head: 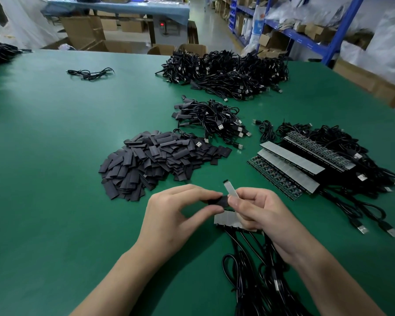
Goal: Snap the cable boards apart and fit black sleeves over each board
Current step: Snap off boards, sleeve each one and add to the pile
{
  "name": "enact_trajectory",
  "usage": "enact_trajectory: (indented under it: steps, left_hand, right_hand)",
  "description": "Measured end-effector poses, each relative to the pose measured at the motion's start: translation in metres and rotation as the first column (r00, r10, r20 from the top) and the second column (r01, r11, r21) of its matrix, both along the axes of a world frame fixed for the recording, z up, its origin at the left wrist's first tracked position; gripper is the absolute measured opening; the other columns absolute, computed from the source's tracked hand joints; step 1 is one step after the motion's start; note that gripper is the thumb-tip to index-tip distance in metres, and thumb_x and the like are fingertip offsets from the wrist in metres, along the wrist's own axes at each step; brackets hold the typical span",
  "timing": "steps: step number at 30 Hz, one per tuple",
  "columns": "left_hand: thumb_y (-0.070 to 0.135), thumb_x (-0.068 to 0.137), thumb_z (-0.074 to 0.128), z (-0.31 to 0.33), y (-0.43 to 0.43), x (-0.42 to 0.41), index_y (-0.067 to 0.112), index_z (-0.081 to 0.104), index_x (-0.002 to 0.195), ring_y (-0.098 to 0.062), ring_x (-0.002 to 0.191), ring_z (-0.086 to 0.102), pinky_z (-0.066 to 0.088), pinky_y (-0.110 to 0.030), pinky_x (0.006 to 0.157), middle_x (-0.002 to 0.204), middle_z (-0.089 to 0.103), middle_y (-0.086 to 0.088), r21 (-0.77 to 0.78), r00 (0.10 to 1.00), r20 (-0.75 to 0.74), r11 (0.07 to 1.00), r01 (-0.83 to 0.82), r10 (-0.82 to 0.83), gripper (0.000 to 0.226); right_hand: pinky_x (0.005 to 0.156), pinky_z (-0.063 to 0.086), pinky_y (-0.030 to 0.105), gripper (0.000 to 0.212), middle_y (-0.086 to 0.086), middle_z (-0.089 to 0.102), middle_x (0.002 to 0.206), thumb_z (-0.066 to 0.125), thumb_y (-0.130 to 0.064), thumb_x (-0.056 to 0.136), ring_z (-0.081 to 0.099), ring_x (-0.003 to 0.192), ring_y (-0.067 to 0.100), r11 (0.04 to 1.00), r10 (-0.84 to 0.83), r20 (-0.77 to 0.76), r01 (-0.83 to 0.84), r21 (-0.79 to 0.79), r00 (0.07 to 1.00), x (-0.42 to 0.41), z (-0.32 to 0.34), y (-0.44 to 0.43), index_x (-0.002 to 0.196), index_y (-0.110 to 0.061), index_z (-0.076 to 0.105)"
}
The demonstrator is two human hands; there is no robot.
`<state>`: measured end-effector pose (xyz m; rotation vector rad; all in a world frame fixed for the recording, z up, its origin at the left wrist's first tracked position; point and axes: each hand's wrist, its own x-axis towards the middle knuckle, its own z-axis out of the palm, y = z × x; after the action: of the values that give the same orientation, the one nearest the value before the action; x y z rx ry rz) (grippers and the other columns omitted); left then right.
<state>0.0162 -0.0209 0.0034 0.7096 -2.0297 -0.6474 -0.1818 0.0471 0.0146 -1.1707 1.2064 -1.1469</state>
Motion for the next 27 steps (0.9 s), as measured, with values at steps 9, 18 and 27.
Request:
enact_trajectory:
  steps: [9,18,27]
  left_hand:
    - [0.029,0.082,0.082,-0.0026,-0.001,-0.0005,0.021,0.082,0.102,-0.005,0.089,0.074,0.056,-0.021,0.082,0.097,0.078,0.017,0.137,0.995,-0.085,0.988,0.071,-0.059,0.021]
    - [0.027,0.081,0.081,-0.0033,-0.0012,-0.0016,0.026,0.081,0.101,-0.005,0.087,0.075,0.054,-0.015,0.081,0.096,0.078,0.018,0.228,0.986,-0.132,0.965,0.129,-0.101,0.02]
    - [0.036,0.083,0.08,-0.0052,-0.0006,-0.0034,0.033,0.082,0.099,-0.011,0.086,0.076,0.057,-0.02,0.081,0.095,0.079,0.016,0.329,0.974,-0.188,0.926,0.185,-0.127,0.017]
  right_hand:
    - [0.053,0.014,0.027,0.026,-0.009,0.031,0.055,0.074,-0.041,0.087,0.019,0.049,0.008,0.999,0.016,0.084,-0.02,0.04,0.996,-0.0022,-0.0033,-0.0012,0.098,-0.017,0.079]
    - [0.052,0.015,0.026,0.02,-0.014,0.041,0.052,0.074,-0.04,0.079,0.022,0.046,0.004,0.998,-0.002,0.136,-0.007,0.068,0.991,0.0016,0.0005,-0.0012,0.087,-0.023,0.079]
    - [0.055,0.013,0.028,0.017,-0.015,0.044,0.051,0.075,-0.038,0.076,0.024,0.045,0.003,0.996,-0.009,0.163,-0.006,0.09,0.987,0.002,0.0021,-0.0009,0.082,-0.023,0.079]
